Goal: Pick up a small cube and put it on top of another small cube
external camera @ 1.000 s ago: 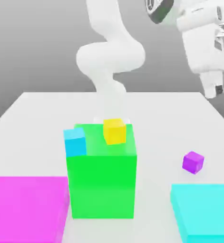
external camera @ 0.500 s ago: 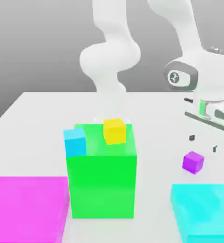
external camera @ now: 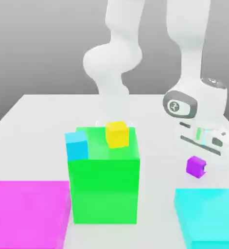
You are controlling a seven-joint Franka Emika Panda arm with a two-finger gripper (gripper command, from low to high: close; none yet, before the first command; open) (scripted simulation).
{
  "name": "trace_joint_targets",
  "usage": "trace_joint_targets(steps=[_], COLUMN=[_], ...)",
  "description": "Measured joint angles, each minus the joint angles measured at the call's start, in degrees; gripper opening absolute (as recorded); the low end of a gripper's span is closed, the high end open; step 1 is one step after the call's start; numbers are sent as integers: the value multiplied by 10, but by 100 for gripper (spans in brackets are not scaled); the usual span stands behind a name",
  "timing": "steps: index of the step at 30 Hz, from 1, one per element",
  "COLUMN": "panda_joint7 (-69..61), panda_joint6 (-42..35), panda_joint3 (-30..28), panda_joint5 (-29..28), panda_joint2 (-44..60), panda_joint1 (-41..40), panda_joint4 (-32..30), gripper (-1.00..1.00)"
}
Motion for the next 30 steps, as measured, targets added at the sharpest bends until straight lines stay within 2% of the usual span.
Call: trace_joint_targets(steps=[6,8,10,13,24,30], panda_joint7=[-34,-52,-74,-108,-232,-230], panda_joint6=[-96,-118,-141,-179,-319,-370], panda_joint3=[21,24,-1,-35,-153,-229], panda_joint5=[46,46,52,64,117,137], panda_joint2=[-118,-127,-116,-91,7,21], panda_joint1=[-8,-3,-14,-85,-262,-349], panda_joint4=[-21,-7,28,88,315,368], gripper=[-100,-100,-100,-100,-100,-100])
